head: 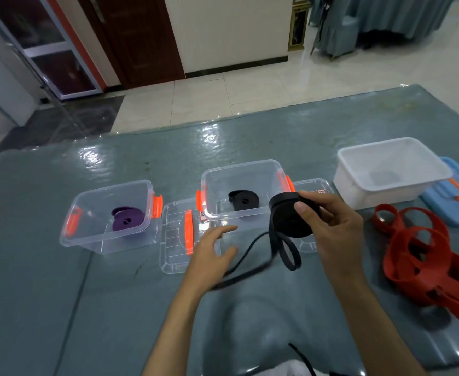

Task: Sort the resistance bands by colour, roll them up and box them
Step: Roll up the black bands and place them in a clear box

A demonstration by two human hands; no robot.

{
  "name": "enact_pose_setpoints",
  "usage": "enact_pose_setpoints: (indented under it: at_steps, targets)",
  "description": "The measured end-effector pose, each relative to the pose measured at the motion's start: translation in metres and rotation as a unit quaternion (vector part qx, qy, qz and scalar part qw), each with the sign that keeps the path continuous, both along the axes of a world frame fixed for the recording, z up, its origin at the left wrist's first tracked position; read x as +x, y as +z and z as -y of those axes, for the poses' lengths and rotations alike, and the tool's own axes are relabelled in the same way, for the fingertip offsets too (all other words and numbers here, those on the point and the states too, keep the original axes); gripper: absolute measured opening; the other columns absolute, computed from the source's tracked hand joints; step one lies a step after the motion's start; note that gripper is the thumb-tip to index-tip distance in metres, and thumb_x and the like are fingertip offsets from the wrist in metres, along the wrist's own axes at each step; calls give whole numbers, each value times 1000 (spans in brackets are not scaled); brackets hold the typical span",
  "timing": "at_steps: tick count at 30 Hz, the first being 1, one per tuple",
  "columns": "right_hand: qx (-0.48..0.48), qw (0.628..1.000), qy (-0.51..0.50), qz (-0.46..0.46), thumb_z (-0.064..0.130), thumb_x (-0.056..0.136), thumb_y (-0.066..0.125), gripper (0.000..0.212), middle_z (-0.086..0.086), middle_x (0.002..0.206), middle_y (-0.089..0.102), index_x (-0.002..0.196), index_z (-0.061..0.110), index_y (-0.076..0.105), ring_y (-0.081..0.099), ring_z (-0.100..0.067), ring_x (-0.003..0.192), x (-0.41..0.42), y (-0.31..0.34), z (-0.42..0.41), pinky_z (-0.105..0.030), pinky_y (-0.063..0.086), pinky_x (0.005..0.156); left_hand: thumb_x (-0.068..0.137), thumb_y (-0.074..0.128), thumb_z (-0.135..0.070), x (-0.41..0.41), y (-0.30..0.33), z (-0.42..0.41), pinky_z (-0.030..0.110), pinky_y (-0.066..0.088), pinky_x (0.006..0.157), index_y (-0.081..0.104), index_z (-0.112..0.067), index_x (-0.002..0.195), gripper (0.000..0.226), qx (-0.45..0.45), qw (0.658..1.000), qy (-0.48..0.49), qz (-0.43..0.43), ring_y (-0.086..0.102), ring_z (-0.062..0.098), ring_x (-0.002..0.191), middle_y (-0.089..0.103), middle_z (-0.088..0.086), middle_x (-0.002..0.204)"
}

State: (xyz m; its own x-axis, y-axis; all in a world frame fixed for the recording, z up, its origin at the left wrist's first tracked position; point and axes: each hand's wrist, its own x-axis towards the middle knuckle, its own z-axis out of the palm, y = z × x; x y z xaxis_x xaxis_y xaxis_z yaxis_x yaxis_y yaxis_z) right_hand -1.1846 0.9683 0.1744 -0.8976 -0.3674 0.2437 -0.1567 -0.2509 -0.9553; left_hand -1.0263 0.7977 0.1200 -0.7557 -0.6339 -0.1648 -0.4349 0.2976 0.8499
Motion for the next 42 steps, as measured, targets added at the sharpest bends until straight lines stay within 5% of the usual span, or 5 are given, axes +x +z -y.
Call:
enact_pose_setpoints:
  at_steps: [9, 13, 18, 27, 42]
  targets:
    - [-2, 999, 31, -21, -2, 86, 76, 22, 4, 94, 78, 99, 15, 76, 75, -13, 90, 5, 6, -6, -19, 57, 80, 95, 73, -15, -25, 2, -33, 36, 56, 83, 71, -29, 113, 23, 84, 995, -56, -5, 70, 29, 86, 70, 16, 87]
    - [-12, 1000, 14, -7, -2, 87, 75, 22, 6, 93, 78, 99, 16, 76, 76, -15, 90, 0, 7, -11, -21, 58, 81, 97, 64, -9, -21, 11, -30, 27, 54, 74, 68, -30, 98, 22, 45, 998, 7, -44, 66, 18, 90, 67, -2, 94]
    - [19, 998, 61, -15, 0, 85, 77, 21, 1, 97, 79, 100, 14, 77, 77, -21, 90, 3, 9, -10, -29, 62, 80, 101, 66, -12, -25, 59, -32, 30, 47, 108, 64, -22, 125, 27, 54, 968, -7, -245, 61, 12, 128, 68, -9, 128]
    - [12, 994, 99, -36, 3, 85, 75, 19, 7, 99, 80, 99, 16, 77, 77, -12, 91, 11, 13, -6, -19, 58, 78, 77, 88, 0, -30, 73, -38, 25, 56, 77, 69, -10, 112, 41, 91, 960, -38, -264, 73, 17, 80, 77, 2, 87]
    - [4, 997, 83, 8, 1, 82, 78, 18, 8, 89, 79, 90, 13, 68, 77, -10, 87, 14, 16, 7, -21, 59, 82, 74, 89, 3, -28, 85, -28, 32, 62, 82, 74, -16, 110, 44, 95, 951, -6, -295, 77, 28, 89, 79, 10, 98]
